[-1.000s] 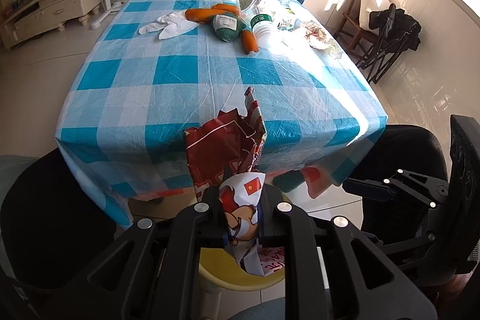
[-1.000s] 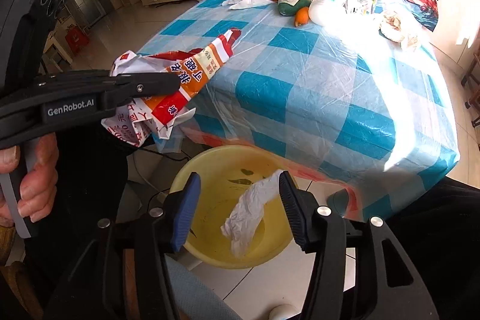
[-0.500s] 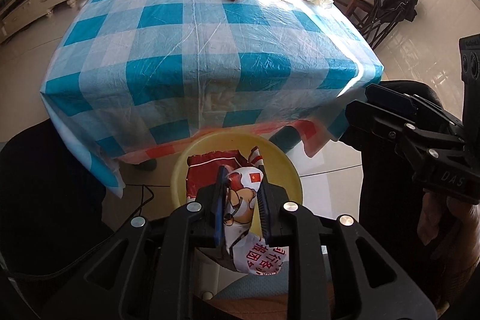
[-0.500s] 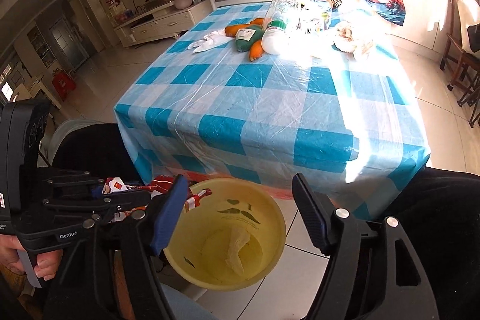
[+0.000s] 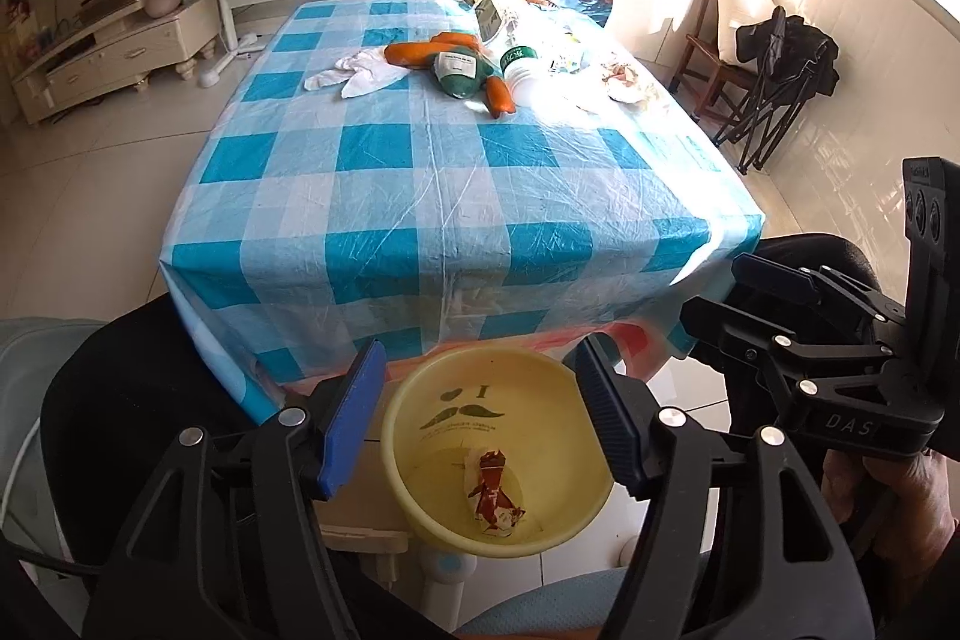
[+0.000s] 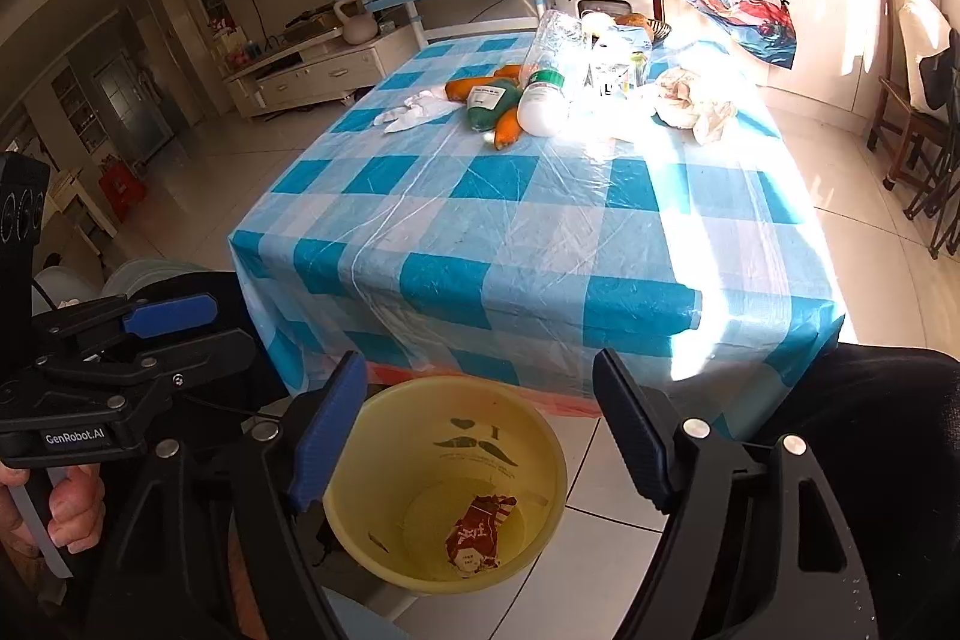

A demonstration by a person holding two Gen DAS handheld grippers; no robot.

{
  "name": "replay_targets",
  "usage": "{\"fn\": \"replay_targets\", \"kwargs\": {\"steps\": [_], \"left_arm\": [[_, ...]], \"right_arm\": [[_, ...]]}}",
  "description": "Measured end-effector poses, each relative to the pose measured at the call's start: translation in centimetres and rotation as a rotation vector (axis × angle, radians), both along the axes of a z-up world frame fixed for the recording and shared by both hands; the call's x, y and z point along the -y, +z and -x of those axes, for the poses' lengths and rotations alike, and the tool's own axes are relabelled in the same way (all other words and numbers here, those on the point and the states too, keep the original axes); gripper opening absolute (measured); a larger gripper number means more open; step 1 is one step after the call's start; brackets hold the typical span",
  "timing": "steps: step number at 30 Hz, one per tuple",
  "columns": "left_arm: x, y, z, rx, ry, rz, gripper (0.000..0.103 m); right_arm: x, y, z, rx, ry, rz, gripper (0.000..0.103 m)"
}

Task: Collect trash
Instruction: 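Carry the wrapper and tissue to the yellow basin and release both, then grasp the green cloth toy with the left gripper while the right grasps an orange peel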

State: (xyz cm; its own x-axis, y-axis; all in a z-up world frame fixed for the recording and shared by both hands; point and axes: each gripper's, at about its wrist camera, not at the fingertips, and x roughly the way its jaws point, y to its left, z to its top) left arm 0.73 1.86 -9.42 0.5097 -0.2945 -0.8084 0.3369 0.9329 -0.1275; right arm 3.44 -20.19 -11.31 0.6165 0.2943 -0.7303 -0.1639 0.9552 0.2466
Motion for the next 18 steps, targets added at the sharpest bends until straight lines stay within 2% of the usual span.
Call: {"fn": "replay_targets", "kwargs": {"steps": [10,18], "left_arm": [[-1.5,1.1,-0.9,0.048,0.064,0.026,0.069],[-0.7,1.2,-4.7,0.062,0.097,0.027,0.069]], "right_arm": [[-0.3,1.0,0.7,0.059,-0.005,0.020,0.076],[0.5,0.5,-1.3,0.055,-0.018,0.018,0.076]]}}
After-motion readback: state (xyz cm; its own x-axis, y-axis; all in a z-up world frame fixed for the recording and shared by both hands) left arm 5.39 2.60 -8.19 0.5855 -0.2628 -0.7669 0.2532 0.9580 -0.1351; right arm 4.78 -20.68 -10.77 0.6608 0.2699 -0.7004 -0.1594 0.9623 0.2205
